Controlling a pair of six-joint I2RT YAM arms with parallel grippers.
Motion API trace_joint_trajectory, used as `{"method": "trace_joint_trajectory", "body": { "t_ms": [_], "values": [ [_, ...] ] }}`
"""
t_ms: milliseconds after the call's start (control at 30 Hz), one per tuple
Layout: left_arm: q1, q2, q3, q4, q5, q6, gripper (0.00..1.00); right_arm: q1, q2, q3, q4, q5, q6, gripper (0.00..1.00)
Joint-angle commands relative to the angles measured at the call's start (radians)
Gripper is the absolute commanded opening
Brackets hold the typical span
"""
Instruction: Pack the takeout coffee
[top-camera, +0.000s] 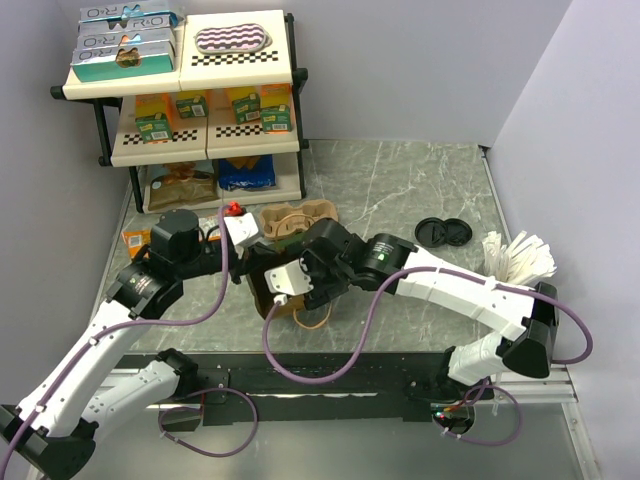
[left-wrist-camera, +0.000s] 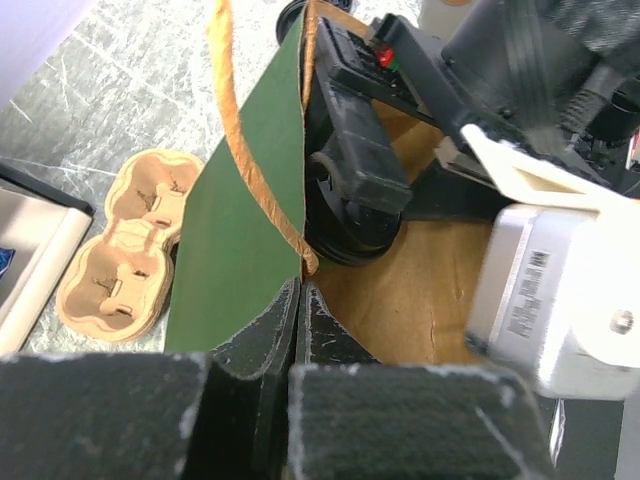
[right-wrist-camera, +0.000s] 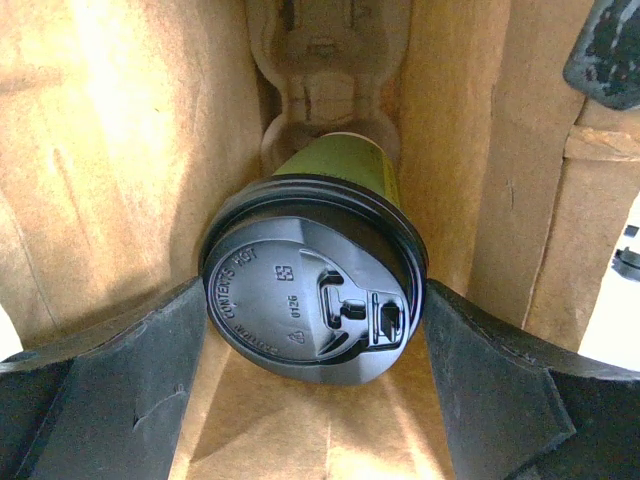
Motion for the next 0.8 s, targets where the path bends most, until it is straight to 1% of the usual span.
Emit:
{"method": "trace_joint_trajectory", "body": {
  "t_ms": [0, 67, 300, 567, 767],
  "values": [
    [-0.005, 0.002, -0.004, 0.036, 0.042, -0.009, 0.01, -0.021, 0.030, 0.046, -0.004, -0.022, 0.010, 0.00],
    [-0.005, 0.007, 0.000, 0.030, 0.043, -0.005, 0.01, -0.035, 0.050, 0.065, -0.038, -0.045, 0.011, 0.00],
    [-0.005, 0.017, 0.003, 0.032, 0.025, 0.001, 0.01, -0.058, 0.067, 0.082, -0.041, -0.081, -0.009, 0.00],
    [0.004, 0.025, 0.007, 0.030, 0.019, -0.005, 0.01, -0.078, 0.062, 0.050, -0.022, -0.098, -0.099, 0.00],
    [0.016, 0.036, 0.009, 0.030, 0.052, -0.003, 0.01, -0.093, 0.071, 0.043, -0.009, -0.128, -0.176, 0.00]
  ]
}}
